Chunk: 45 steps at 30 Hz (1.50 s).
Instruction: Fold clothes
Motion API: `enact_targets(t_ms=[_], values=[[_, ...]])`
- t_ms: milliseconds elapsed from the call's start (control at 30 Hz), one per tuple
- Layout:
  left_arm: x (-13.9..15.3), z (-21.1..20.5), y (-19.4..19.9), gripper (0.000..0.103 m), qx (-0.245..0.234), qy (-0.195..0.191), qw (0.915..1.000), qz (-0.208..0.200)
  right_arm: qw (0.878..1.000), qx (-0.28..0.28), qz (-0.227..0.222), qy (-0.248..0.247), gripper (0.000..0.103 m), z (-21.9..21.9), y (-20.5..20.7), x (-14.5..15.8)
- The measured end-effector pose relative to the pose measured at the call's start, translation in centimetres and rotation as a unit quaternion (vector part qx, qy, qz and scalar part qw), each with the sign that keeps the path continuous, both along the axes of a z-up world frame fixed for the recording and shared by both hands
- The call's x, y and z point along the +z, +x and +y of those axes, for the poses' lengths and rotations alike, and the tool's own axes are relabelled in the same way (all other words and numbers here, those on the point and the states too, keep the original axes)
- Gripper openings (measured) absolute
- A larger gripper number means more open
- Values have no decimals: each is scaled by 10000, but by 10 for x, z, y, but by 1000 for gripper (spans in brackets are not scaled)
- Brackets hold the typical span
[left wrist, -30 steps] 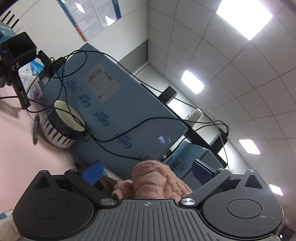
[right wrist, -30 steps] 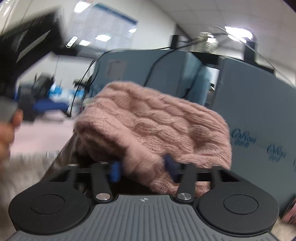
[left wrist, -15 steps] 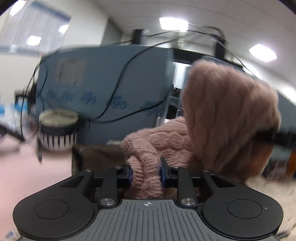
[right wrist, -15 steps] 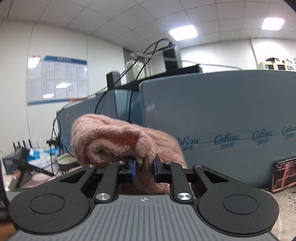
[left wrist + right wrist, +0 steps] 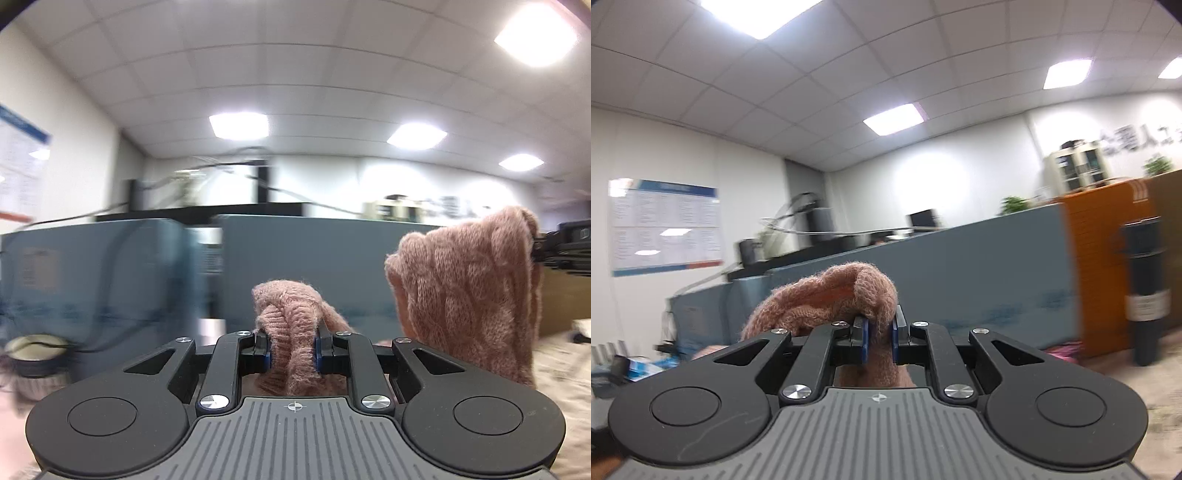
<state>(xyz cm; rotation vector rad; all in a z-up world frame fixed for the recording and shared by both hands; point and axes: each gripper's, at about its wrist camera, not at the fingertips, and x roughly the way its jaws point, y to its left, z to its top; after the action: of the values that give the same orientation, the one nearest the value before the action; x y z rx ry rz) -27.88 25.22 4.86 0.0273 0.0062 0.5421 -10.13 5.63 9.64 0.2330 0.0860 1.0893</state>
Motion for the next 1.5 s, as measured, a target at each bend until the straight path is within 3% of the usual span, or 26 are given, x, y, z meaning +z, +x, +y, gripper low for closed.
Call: enact_targets(t_ms=[233, 533, 600, 667, 800, 833, 933, 1067, 1133, 1267, 1367, 1500], values=[[-18, -50, 33, 18, -949, -191, 9939, 528, 9955, -848, 320, -279, 10, -88, 27, -32], [-40, -56, 59, 19, -1000, -549, 9841, 1359, 9801, -1546, 875, -889, 12, -150, 69, -79], [-44, -53, 61, 20, -985, -626, 9824, 1460, 9761, -1668, 912, -1050, 19, -157, 73, -83], [-47, -51, 61, 23, -959, -695, 9808, 1549, 9714, -1903, 777, -1189, 46, -163, 73, -85], [-52, -49, 62, 26, -914, -761, 9790, 1658, 9696, -1990, 566, -1305, 57, -169, 69, -86], [-52, -49, 61, 27, -886, -779, 9789, 1668, 9706, -1967, 488, -1300, 65, -169, 66, -85], [-53, -47, 60, 45, -781, -866, 9789, 1678, 9723, -1983, 28, -1234, 84, -168, 53, -78], [-53, -43, 59, 59, -746, -1015, 9783, 1643, 9667, -2270, -340, -1132, 86, -172, 44, -67], [-54, -43, 61, 63, -761, -1028, 9775, 1678, 9744, -1891, -270, -1185, 86, -172, 43, -63], [-54, -44, 62, 69, -784, -1010, 9771, 1699, 9870, -600, -116, -1484, 88, -156, 37, -69], [-55, -44, 62, 71, -798, -998, 9769, 1710, 9827, 334, -7, -1820, 93, -137, 31, -77], [-55, -45, 63, 72, -836, -976, 9763, 1739, 9651, 867, -94, -2468, 95, -106, 23, -89]])
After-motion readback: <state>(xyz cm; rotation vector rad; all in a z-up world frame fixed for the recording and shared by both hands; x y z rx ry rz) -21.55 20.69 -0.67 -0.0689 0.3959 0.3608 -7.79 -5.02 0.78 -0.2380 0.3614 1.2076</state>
